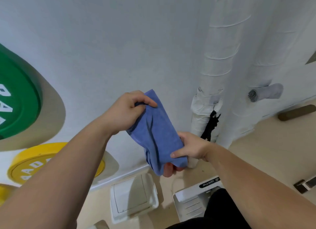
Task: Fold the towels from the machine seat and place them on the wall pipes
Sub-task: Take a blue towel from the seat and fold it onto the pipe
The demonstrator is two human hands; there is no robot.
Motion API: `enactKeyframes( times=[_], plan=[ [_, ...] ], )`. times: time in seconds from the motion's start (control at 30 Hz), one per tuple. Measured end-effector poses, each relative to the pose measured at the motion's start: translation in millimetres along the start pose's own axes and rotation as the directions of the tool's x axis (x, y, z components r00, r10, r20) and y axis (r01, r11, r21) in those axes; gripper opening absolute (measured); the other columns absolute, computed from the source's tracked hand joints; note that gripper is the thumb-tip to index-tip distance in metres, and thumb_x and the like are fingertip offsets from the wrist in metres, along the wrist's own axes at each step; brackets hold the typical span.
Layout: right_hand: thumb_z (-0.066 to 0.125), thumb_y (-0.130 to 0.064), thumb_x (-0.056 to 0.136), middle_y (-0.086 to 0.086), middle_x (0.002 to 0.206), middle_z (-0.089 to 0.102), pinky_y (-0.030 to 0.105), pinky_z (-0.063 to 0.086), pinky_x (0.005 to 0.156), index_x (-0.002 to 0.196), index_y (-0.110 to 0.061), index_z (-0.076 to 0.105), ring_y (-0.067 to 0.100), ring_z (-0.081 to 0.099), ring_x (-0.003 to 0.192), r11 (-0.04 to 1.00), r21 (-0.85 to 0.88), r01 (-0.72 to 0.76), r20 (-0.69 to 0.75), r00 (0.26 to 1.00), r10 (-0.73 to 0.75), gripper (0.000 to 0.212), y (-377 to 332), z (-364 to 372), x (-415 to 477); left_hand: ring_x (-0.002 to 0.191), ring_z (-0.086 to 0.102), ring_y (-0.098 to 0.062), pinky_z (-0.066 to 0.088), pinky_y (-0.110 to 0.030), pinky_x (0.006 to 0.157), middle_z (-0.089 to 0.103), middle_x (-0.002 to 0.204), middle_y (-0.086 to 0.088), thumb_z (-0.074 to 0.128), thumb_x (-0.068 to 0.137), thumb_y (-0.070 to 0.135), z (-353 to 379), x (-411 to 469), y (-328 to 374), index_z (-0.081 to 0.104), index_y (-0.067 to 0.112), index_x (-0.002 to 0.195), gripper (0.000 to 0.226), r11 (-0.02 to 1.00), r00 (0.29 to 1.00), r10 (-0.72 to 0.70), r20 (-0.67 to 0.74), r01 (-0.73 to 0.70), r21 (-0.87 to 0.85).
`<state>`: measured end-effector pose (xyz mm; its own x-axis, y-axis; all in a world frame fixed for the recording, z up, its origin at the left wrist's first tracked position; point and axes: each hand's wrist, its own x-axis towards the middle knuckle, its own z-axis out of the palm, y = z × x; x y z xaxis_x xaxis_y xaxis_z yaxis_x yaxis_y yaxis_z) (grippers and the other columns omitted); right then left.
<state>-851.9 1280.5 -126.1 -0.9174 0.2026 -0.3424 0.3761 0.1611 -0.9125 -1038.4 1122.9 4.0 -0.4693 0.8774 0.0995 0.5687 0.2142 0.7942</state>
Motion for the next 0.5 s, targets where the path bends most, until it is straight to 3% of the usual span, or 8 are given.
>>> enactKeyframes(
  times=[0.13, 0.23, 0.37, 0.43, 0.5],
  plan=[
    [0.075, -0.036, 0.083, 0.002, 0.115, 0.075, 0.051, 0.051, 0.102, 0.115, -0.020, 0.070, 0.023, 0.069, 0.112, 0.989, -0.114, -0.090, -0.039, 0.996, 0.086, 0.036, 12, -3, -4, 0.106, 0.060, -0.002, 0.043, -0.014, 0.091, 0.065, 0.117, 0.007, 0.045, 0.094, -0.011, -13, -8, -42, 0.076, 0.025, 0.102, 0.048, 0.994, 0.996, -0.060, -0.063, 0.066, 0.086],
    [0.070, -0.027, 0.093, 0.008, 0.113, 0.073, 0.048, 0.053, 0.100, 0.118, -0.022, 0.063, 0.022, 0.070, 0.104, 0.995, -0.086, -0.058, -0.119, 0.992, 0.047, 0.027, 12, -12, -10, 0.112, 0.060, -0.010, 0.044, -0.022, 0.099, 0.063, 0.122, 0.002, 0.046, 0.097, -0.009, -8, -20, -74, 0.073, 0.023, 0.110, 0.044, 0.989, 0.984, -0.095, -0.148, 0.110, 0.097],
    [0.065, -0.001, 0.092, 0.025, 0.104, 0.073, 0.046, 0.057, 0.083, 0.130, -0.036, 0.049, 0.033, 0.073, 0.091, 0.997, 0.077, -0.010, -0.131, 0.991, 0.020, 0.054, 18, -29, -20, 0.117, 0.057, -0.015, 0.043, -0.024, 0.100, 0.061, 0.126, 0.001, 0.045, 0.097, -0.006, 7, -36, -100, 0.070, 0.024, 0.114, 0.042, 0.973, 0.923, -0.230, -0.309, 0.223, -0.061],
    [0.060, 0.005, 0.093, 0.025, 0.094, 0.071, 0.038, 0.056, 0.071, 0.121, -0.038, 0.055, 0.031, 0.069, 0.080, 0.978, 0.206, 0.037, -0.178, 0.984, 0.000, 0.052, 23, -34, -25, 0.116, 0.058, -0.017, 0.046, -0.027, 0.096, 0.061, 0.127, 0.001, 0.044, 0.098, -0.004, 16, -42, -108, 0.070, 0.021, 0.119, 0.041, 0.928, 0.870, -0.366, -0.332, 0.315, -0.198],
    [0.053, 0.010, 0.096, 0.014, 0.083, 0.064, 0.023, 0.049, 0.058, 0.101, -0.028, 0.063, 0.019, 0.060, 0.069, 0.942, 0.314, 0.114, -0.307, 0.951, -0.012, 0.040, 23, -34, -32, 0.111, 0.061, -0.019, 0.049, -0.027, 0.090, 0.063, 0.127, -0.004, 0.044, 0.098, -0.002, 27, -50, -117, 0.070, 0.018, 0.122, 0.041, 0.863, 0.816, -0.487, -0.312, 0.396, -0.313]
  ],
)
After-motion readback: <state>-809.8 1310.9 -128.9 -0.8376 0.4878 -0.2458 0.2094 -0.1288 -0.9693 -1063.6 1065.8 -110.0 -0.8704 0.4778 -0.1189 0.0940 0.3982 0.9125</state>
